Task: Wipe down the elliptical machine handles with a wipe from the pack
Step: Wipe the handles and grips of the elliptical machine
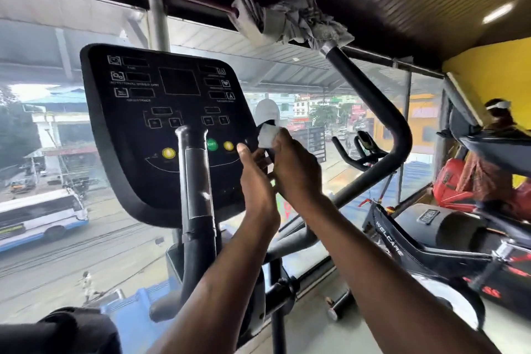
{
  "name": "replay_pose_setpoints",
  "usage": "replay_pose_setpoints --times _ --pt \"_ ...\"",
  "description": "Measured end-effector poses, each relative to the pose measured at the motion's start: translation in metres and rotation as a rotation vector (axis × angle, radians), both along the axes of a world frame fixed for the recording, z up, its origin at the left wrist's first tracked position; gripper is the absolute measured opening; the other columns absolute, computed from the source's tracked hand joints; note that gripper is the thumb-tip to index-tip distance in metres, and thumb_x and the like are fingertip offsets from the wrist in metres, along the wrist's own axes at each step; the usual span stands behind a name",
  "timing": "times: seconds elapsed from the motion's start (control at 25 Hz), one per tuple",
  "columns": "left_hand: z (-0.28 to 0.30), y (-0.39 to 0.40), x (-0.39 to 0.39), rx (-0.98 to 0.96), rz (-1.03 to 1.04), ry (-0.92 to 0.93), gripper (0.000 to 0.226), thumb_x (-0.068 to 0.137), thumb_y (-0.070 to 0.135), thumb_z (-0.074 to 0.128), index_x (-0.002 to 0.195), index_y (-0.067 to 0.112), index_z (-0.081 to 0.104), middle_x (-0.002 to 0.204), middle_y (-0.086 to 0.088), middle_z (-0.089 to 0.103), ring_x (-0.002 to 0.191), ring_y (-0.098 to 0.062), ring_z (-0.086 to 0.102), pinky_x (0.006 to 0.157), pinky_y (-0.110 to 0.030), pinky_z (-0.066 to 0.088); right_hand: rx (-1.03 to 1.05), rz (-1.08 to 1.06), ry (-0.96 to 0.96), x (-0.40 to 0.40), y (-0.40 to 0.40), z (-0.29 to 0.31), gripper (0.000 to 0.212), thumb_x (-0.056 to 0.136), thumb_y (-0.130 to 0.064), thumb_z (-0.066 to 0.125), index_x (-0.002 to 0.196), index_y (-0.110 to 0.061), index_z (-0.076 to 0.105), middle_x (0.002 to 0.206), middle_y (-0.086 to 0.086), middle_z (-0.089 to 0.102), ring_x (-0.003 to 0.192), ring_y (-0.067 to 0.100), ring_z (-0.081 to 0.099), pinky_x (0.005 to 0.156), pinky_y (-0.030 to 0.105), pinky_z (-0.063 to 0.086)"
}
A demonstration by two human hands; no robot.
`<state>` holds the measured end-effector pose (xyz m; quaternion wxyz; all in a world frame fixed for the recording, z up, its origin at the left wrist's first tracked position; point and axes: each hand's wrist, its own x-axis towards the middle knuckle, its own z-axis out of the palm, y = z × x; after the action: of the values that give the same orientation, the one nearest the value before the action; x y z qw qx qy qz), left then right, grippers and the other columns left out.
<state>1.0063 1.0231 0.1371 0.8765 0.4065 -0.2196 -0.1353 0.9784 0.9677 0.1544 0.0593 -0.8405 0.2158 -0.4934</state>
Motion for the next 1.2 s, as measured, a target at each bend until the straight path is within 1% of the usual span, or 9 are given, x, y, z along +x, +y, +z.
replay_pose_setpoints --times 0.24,0.32,0.44,0.56,0.64,0.76,0.92,1.08,1.2 --pt "-0.004 -0.007 0.003 -0.026 0.054 -0.004 0.067 0.097 0.064 0.025 0.115 0.015 0.067 0.104 -0.006 0.073 0.094 -0.018 0.070 0.074 -0.030 0.051 0.138 0.079 0.042 0.018 -0.013 0.037 0.044 0.104 -0.034 0.023 0.112 -0.005 0.055 0.109 0.023 0.065 0.103 0.042 0.060 0.077 0.039 0.042" --pt "-0.004 -0.006 0.005 -0.032 0.046 0.020 0.066 0.097 0.064 0.025 0.110 0.015 0.068 0.102 -0.004 0.073 0.092 -0.017 0.070 0.071 -0.028 0.052 0.051 0.041 0.046 0.019 -0.007 0.028 0.041 0.104 -0.032 0.026 0.130 -0.006 0.045 0.120 0.021 0.061 0.108 0.039 0.059 0.078 0.039 0.045" --pt "-0.005 -0.006 0.009 -0.033 0.033 0.042 0.068 0.095 0.065 0.028 0.108 0.010 0.067 0.102 -0.005 0.073 0.093 -0.017 0.069 0.075 -0.028 0.052 -0.265 -0.080 0.098 0.008 0.001 -0.022 0.057 0.098 -0.025 0.031 0.152 -0.012 0.018 0.154 0.017 0.029 0.132 0.034 0.043 0.093 0.047 0.049" --pt "-0.009 -0.006 0.007 0.023 0.053 0.047 0.073 0.092 0.070 0.031 0.110 0.009 0.067 0.102 -0.006 0.074 0.097 -0.019 0.071 0.089 -0.036 0.055 -0.321 -0.070 0.235 0.007 -0.007 -0.022 0.070 0.096 -0.037 0.036 0.153 -0.024 -0.003 0.162 0.005 -0.011 0.149 0.029 0.003 0.113 0.055 0.025" --pt "-0.009 -0.005 0.006 0.020 0.076 0.054 0.076 0.088 0.074 0.033 0.120 0.012 0.064 0.103 -0.005 0.075 0.098 -0.019 0.072 0.094 -0.041 0.054 -0.323 -0.063 0.266 0.008 -0.008 -0.020 0.078 0.096 -0.042 0.043 0.152 -0.027 -0.009 0.160 0.001 -0.021 0.148 0.026 -0.011 0.114 0.056 0.018" --pt "-0.007 0.000 0.007 0.016 0.076 0.029 0.077 0.079 0.079 0.037 0.131 0.027 0.056 0.123 0.000 0.067 0.113 -0.016 0.064 0.103 -0.041 0.047 -0.465 -0.104 0.271 0.002 -0.014 -0.039 0.074 0.093 -0.033 0.053 0.153 -0.021 0.010 0.161 0.001 -0.013 0.149 0.027 -0.009 0.114 0.057 0.022" --pt "-0.007 0.008 0.001 0.051 0.121 0.005 0.059 0.095 0.064 0.034 0.126 0.021 0.059 0.118 -0.001 0.065 0.112 -0.015 0.060 0.103 -0.040 0.046 -0.468 -0.028 0.122 -0.006 -0.022 -0.057 0.065 0.086 -0.009 0.060 0.146 -0.020 0.035 0.162 0.003 0.007 0.149 0.027 0.010 0.106 0.057 0.036" --pt "-0.009 0.010 0.001 0.079 0.100 0.010 0.061 0.095 0.064 0.032 0.121 0.018 0.063 0.115 -0.002 0.066 0.113 -0.019 0.060 0.103 -0.040 0.045 -0.419 -0.030 -0.015 -0.005 -0.018 -0.079 0.051 0.087 -0.011 0.062 0.136 -0.016 0.050 0.157 0.011 0.025 0.142 0.033 0.031 0.098 0.051 0.047" --pt "-0.010 0.009 0.001 0.089 0.041 -0.008 0.061 0.097 0.062 0.029 0.120 0.017 0.064 0.108 -0.003 0.068 0.101 -0.019 0.063 0.087 -0.033 0.049 -0.364 0.113 -0.220 -0.013 -0.027 -0.089 0.025 0.093 -0.015 0.051 0.113 -0.011 0.066 0.146 0.015 0.045 0.124 0.031 0.054 0.091 0.036 0.053"
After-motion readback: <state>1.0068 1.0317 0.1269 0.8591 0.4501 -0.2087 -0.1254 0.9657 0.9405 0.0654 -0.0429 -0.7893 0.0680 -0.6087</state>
